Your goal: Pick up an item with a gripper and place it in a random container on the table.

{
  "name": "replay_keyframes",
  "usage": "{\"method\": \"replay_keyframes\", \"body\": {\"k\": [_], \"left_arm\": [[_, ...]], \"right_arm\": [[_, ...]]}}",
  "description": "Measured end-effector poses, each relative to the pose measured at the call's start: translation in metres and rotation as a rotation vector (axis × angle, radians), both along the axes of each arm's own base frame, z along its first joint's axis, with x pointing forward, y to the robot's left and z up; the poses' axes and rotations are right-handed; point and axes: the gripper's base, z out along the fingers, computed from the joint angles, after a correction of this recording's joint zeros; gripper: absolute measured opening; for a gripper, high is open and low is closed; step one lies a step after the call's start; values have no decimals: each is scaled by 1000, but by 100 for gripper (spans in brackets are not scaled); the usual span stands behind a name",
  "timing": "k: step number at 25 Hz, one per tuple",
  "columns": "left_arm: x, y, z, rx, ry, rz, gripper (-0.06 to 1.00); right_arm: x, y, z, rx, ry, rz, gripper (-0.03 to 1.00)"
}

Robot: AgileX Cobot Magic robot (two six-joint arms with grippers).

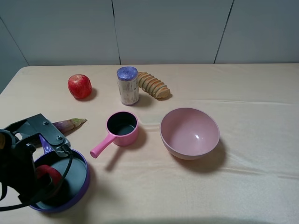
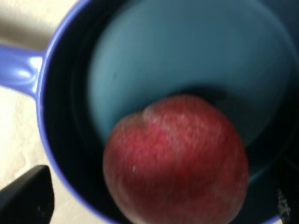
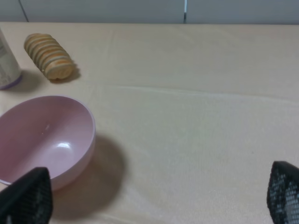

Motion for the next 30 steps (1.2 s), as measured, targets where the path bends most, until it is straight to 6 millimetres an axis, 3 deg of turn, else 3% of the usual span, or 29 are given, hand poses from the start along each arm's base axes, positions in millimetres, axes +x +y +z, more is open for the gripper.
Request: {"method": "replay_keyframes", "body": {"k": [7,15,22,30], "left_arm": [[5,13,24,-14,-52,140,95],[-7,30,60,-65,-151,275,95],[-26,45,95,-98,-274,377,95],[-59,63,111,-103,-352,519,95]], "right_arm": [[0,0,0,0,0,0,69],[0,0,0,0,0,0,69],[0,0,0,0,0,0,69],[0,0,0,0,0,0,69]]}}
